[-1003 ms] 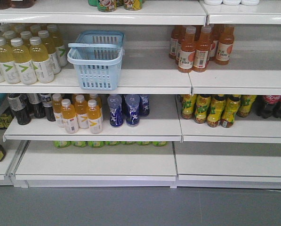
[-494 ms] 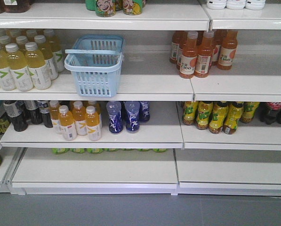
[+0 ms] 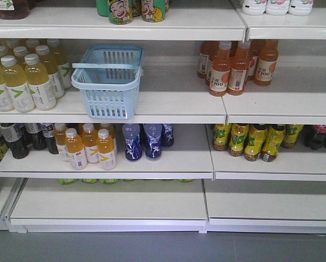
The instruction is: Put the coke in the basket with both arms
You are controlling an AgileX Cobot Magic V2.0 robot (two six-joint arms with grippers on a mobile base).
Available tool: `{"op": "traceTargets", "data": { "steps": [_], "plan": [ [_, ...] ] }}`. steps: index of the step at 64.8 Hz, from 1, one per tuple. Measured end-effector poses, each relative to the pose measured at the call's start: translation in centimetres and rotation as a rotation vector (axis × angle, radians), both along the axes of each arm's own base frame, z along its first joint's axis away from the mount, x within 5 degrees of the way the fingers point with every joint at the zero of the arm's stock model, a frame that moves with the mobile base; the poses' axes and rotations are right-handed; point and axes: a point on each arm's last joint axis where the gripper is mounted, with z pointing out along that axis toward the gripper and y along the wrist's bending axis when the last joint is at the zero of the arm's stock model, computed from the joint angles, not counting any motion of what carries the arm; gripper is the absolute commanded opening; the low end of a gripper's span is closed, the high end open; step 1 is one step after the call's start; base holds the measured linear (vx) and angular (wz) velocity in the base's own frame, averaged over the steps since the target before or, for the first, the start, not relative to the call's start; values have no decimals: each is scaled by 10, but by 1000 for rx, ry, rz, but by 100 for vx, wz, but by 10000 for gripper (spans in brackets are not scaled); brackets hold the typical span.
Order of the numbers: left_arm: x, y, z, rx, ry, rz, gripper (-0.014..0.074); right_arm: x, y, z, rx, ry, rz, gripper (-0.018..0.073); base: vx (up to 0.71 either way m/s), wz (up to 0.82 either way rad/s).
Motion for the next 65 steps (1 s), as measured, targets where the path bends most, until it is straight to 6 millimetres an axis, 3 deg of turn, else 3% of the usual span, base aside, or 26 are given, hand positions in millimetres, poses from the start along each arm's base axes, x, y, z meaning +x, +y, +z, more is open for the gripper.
{"op": "traceTargets", "data": {
  "steps": [65],
  "plan": [
    [0,0,0,0,0,0,-6,0,0,0,0,0,0,-10,6,0]
  ]
}}
